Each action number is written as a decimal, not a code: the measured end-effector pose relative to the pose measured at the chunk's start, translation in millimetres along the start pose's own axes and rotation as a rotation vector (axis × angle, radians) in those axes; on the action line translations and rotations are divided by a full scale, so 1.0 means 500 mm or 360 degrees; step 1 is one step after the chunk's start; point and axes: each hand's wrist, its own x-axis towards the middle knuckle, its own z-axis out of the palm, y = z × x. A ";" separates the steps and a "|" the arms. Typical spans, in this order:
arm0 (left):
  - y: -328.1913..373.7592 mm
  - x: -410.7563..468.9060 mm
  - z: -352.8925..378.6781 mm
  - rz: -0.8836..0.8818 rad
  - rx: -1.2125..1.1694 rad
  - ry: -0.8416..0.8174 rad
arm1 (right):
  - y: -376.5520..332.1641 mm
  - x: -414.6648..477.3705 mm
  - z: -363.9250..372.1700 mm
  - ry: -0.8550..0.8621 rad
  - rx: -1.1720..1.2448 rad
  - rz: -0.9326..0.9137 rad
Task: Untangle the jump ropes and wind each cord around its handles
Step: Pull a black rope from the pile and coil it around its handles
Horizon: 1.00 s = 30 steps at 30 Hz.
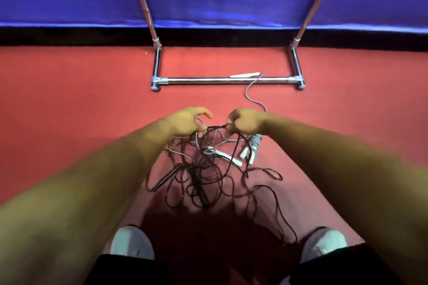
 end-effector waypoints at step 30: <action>0.294 -0.365 -0.151 0.0573 -0.0657 0.1060 | -0.162 -0.459 -0.218 0.1189 0.0342 -0.0230</action>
